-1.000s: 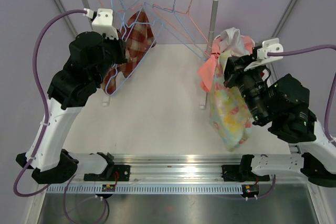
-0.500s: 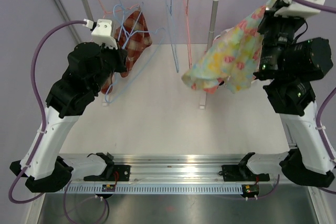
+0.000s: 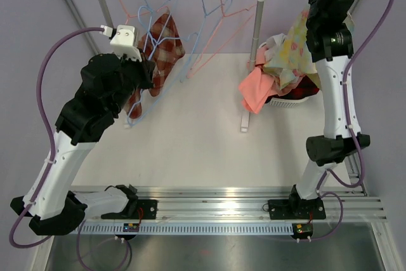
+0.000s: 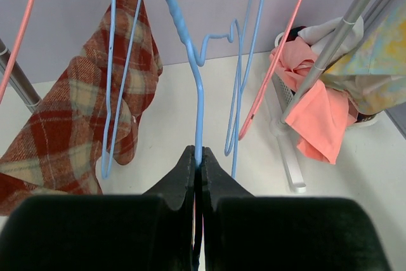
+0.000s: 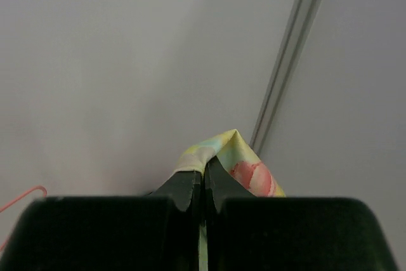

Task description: Remove the skirt from the hanger

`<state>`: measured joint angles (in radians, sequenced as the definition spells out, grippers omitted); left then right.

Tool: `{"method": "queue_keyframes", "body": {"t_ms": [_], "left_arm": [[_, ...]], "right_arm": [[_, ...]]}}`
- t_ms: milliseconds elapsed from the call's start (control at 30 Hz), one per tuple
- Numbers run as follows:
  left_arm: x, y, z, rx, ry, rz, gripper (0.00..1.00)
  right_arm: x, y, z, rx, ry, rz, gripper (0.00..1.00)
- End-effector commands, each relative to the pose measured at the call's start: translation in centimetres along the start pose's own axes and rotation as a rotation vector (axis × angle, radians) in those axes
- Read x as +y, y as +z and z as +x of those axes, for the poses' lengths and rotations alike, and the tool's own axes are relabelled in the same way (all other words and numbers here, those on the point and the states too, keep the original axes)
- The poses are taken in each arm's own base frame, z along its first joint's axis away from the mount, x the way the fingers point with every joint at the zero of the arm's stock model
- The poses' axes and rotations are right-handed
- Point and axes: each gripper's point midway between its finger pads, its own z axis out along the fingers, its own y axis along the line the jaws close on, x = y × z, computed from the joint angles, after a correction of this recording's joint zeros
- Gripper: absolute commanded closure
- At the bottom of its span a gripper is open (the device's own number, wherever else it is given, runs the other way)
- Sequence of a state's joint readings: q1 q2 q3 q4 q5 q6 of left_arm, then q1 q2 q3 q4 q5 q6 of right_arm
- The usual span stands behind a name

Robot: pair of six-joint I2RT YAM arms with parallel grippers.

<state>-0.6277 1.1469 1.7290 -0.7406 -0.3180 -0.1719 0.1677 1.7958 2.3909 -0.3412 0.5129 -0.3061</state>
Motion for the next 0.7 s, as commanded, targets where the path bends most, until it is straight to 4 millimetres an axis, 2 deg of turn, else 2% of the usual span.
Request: {"method": "queue_keyframes", "body": {"t_ms": [0, 67, 100, 167, 200, 233, 267, 300, 333, 367, 400, 433, 467, 500, 567, 600, 667], "left_arm": [[-0.9, 0.5, -1.8, -0.065, 0.006, 0.035, 1.0], [-0.8, 1.1, -1.6, -0.054, 0.021, 0.019, 1.0], [-0.8, 1.4, -1.7, -0.05, 0.027, 0.012, 1.0], [-0.7, 1.8, -2.3, -0.054, 0.038, -0.003, 1.0], [-0.6, 1.9, -3.1, -0.064, 0.041, -0.015, 1.0], [-0.4, 1.6, -3.7, -0.079, 0.042, -0.02, 1.0], [-0.4, 2.0, -3.8, -0.074, 0.048, -0.027, 1.0], [-0.3, 2.0, -4.2, -0.081, 0.055, -0.034, 1.0], [-0.1, 1.6, -5.3, -0.099, 0.062, -0.048, 1.0], [-0.1, 2.2, -5.4, -0.093, 0.071, -0.06, 1.0], [0.0, 2.3, -5.6, -0.093, 0.089, -0.067, 1.0], [0.0, 2.4, -6.1, -0.099, 0.096, -0.071, 1.0], [0.1, 2.2, -7.2, -0.125, 0.095, -0.076, 1.0], [0.0, 3.1, -7.3, -0.12, 0.121, -0.083, 1.0], [0.1, 3.5, -8.8, -0.156, 0.131, -0.108, 1.0], [0.0, 4.9, -8.4, -0.14, 0.152, -0.119, 1.0], [-0.3, 6.3, -8.9, -0.15, 0.149, -0.12, 1.0]], "right_arm": [[3.8, 4.2, 7.7, 0.131, 0.139, -0.133, 1.0], [5.1, 5.4, 11.5, 0.202, 0.232, -0.172, 1.0], [6.5, 5.8, 15.5, 0.281, 0.248, -0.223, 1.0], [8.6, 5.2, 19.3, 0.401, 0.349, -0.289, 1.0], [10.4, 4.1, 22.7, 0.511, 0.374, -0.381, 0.8], [11.5, 3.7, 23.6, 0.542, 0.394, -0.42, 0.8], [12.2, 2.7, 25.1, 0.599, 0.417, -0.449, 0.01], [12.9, 1.0, 27.3, 0.67, 0.437, -0.473, 0.01], [13.0, 0.7, 27.4, 0.657, 0.463, -0.475, 0.01], [13.0, -0.2, 27.9, 0.666, 0.495, -0.471, 0.01], [12.6, -2.8, 29.2, 0.703, 0.505, -0.477, 0.01], [12.4, -3.1, 28.5, 0.658, 0.523, -0.484, 0.01], [12.2, -5.5, 31.2, 0.724, 0.539, -0.468, 0.01], [11.6, -6.6, 28.6, 0.677, 0.561, -0.493, 0.0], [11.2, -8.6, 27.9, 0.666, 0.592, -0.51, 0.01], [10.8, -10.7, 27.5, 0.67, 0.61, -0.535, 0.01], [10.5, -12.8, 26.8, 0.67, 0.647, -0.555, 0.0]]}}
